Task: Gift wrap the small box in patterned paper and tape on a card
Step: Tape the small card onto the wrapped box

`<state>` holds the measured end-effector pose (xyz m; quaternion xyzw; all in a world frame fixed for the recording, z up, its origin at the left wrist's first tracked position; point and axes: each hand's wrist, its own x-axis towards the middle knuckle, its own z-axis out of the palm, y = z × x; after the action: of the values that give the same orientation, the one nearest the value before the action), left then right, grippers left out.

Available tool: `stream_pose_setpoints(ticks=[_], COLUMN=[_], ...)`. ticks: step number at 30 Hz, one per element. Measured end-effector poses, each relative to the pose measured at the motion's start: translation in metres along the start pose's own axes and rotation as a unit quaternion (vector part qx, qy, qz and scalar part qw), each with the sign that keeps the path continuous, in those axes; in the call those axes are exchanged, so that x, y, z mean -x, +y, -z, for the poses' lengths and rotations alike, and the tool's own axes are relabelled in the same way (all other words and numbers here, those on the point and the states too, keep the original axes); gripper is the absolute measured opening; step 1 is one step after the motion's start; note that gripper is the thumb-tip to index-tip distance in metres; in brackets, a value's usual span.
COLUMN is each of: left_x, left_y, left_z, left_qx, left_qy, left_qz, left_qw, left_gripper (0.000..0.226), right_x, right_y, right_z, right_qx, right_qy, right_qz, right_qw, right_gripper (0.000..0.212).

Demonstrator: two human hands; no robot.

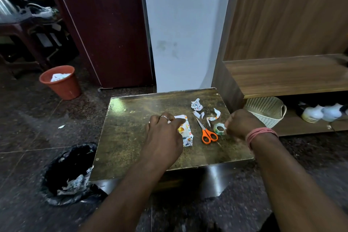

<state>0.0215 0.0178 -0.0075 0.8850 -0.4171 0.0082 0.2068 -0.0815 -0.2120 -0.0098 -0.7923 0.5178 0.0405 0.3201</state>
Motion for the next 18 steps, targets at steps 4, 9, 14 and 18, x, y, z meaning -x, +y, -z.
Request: stream_pose_setpoints(ticks=[4, 9, 14, 18], left_x=[0.0, 0.001, 0.001, -0.001], left_y=[0.001, 0.002, 0.006, 0.014], left_z=[-0.001, -0.002, 0.001, 0.007], left_qx=[0.038, 0.081, 0.131, 0.263], left_qy=[0.007, 0.016, 0.024, 0.017], left_qz=[-0.005, -0.016, -0.02, 0.013], left_qw=[0.999, 0.996, 0.991, 0.965], left_gripper=[0.045, 0.039, 0.038, 0.033], right_x=[0.02, 0.025, 0.039, 0.045], right_y=[-0.003, -0.009, -0.017, -0.025], right_z=[0.001, -0.012, 0.0, 0.004], right_qx=[0.066, 0.086, 0.076, -0.073], right_qy=[-0.02, 0.023, -0.014, -0.113], right_qz=[0.042, 0.079, 0.105, 0.157], right_qw=[0.997, 0.993, 0.991, 0.978], right_gripper=[0.011, 0.02, 0.022, 0.02])
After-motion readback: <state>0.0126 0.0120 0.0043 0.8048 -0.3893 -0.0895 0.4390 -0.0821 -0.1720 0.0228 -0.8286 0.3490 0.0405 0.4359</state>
